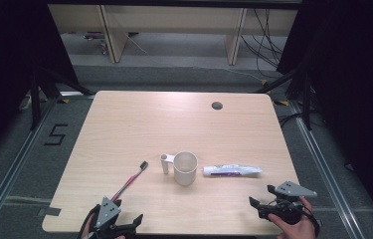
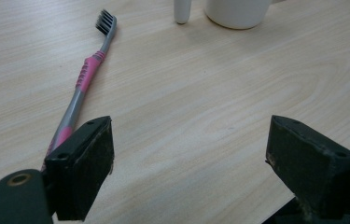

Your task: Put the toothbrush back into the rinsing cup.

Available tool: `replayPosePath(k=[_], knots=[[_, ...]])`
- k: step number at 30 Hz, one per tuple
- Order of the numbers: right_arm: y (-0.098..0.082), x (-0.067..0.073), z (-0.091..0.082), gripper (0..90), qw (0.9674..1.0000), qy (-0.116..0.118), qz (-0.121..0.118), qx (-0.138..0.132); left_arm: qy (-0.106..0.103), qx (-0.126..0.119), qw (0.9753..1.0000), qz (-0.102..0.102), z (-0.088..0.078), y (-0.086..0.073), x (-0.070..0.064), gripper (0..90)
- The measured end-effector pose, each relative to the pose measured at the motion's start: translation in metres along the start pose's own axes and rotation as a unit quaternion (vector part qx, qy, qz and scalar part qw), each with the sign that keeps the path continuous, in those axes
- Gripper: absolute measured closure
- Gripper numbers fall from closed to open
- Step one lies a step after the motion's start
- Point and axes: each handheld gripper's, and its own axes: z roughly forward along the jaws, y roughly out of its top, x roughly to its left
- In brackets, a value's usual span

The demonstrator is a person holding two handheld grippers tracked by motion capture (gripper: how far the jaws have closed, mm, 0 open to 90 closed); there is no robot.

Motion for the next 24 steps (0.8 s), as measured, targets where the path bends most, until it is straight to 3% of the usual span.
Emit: replayPosePath(k=[3,5,8,9,10,12,14,18,21,24], knots=[[0.000,0.000,0.001,19.9,1.0000,0.002,-0.002,0.002,0.003,0.006,0.9999,0.012,0.001,0.000,-0.001,15.0],[0.000,0.000,0.000,20.4,1.0000,-0.002,-0.001,0.000,0.018,0.014,0.9994,0.024,0.000,0.000,0.001,14.9],[-0.001,-0.001,0.000,20.4,1.0000,-0.001,-0.004,0.002,0.021,0.016,0.9994,0.022,0.001,0.001,0.002,14.9],[-0.001,-0.001,0.000,20.4,1.0000,-0.002,-0.006,0.002,0.024,0.020,0.9989,0.036,0.000,0.002,0.003,14.8],[-0.001,-0.001,0.000,20.4,1.0000,0.000,-0.005,0.002,0.023,0.010,0.9993,0.029,0.001,0.003,0.002,14.9],[-0.001,-0.001,0.000,20.4,1.0000,0.001,-0.004,0.002,0.023,0.012,0.9990,0.037,0.002,0.005,0.002,14.9],[-0.001,-0.001,0.000,20.4,1.0000,0.001,-0.005,0.004,0.029,0.026,0.9980,0.050,0.002,0.007,0.007,14.9],[-0.001,-0.001,0.001,20.4,0.9999,0.006,-0.002,0.009,0.033,0.042,0.9976,0.043,0.004,0.013,0.015,15.0],[-0.001,-0.001,0.001,20.4,0.9999,0.005,-0.004,0.010,0.035,0.057,0.9961,0.058,0.005,0.023,0.026,15.3],[-0.001,-0.001,0.001,20.4,0.9999,0.006,-0.004,0.010,0.033,0.074,0.9952,0.054,0.008,0.032,0.034,17.9]])
